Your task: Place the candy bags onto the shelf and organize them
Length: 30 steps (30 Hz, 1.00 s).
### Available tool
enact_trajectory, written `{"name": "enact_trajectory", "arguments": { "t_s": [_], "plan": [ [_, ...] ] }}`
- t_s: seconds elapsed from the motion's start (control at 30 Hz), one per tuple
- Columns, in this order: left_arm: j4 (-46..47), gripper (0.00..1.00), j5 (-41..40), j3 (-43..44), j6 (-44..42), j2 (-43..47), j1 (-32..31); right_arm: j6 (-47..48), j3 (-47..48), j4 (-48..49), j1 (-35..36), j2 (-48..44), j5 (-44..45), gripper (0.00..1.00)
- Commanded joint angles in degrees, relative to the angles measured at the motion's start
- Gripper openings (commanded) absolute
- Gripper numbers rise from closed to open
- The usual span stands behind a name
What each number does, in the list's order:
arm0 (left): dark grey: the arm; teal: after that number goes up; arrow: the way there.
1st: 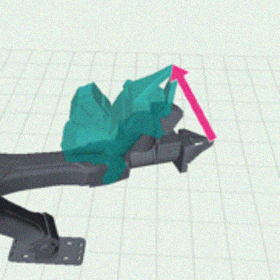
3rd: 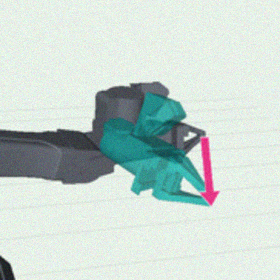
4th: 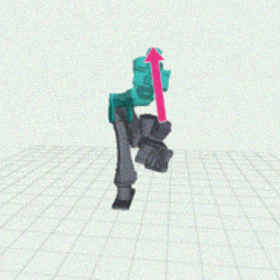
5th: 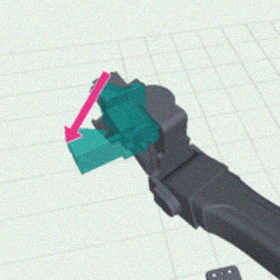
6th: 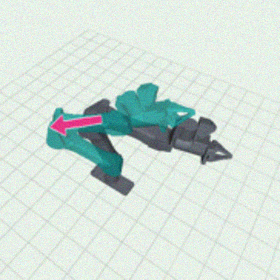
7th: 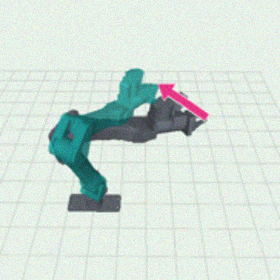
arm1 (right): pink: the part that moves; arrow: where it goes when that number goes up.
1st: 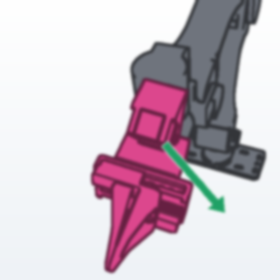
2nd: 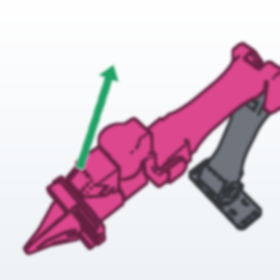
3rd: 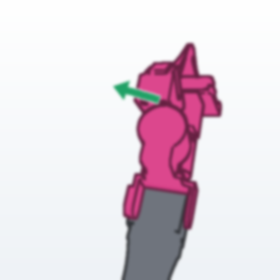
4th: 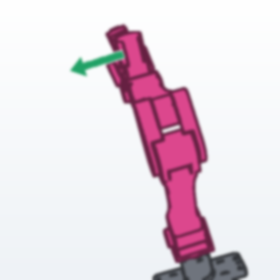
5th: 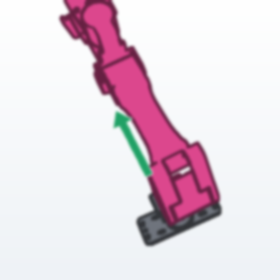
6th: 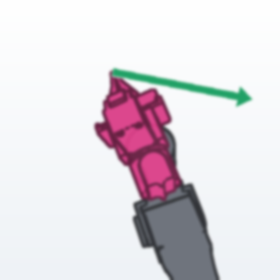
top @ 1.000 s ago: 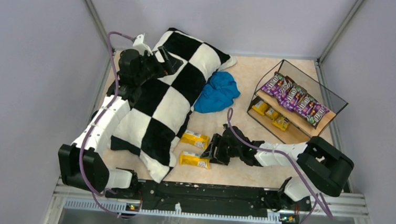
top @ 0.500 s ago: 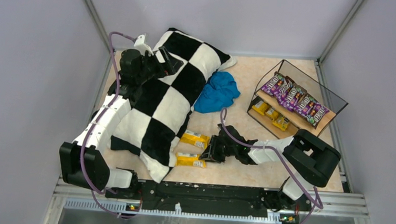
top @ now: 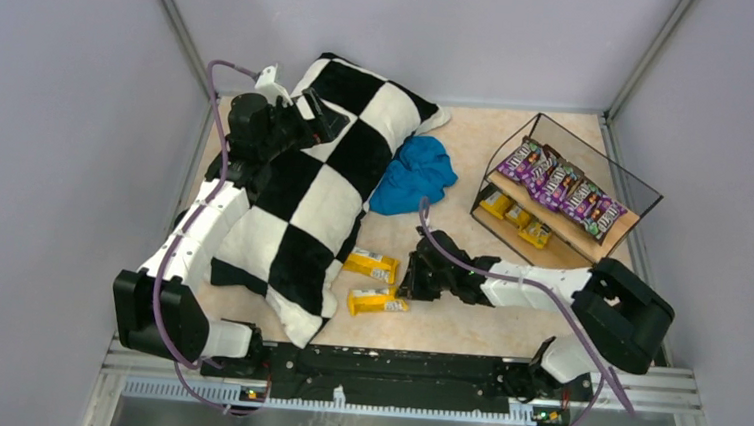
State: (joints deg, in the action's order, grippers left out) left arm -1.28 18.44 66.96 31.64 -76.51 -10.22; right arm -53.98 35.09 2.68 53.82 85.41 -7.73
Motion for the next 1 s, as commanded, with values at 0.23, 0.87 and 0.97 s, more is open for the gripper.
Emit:
{"name": "enact_trajectory", "arguments": {
  "t_s": [0.23, 0.87, 0.97],
  "plan": [
    [2.85, 0.98, 0.81, 1.33, 0.52, 0.75, -0.02, 34.86, 22.97, -37.53, 0.16, -14.23, 23.93, 0.00],
    [3.09, 0.98, 1.36, 1.11, 0.91, 0.35, -0.11, 76.57, 4.54, -54.59, 0.36, -23.29, 76.39, 0.00],
    [3.29, 0.98, 1.78, 1.02, 1.22, 0.22, -0.14, 84.36, -1.25, -43.90, -4.01, -26.94, 81.94, 0.00]
  ]
}}
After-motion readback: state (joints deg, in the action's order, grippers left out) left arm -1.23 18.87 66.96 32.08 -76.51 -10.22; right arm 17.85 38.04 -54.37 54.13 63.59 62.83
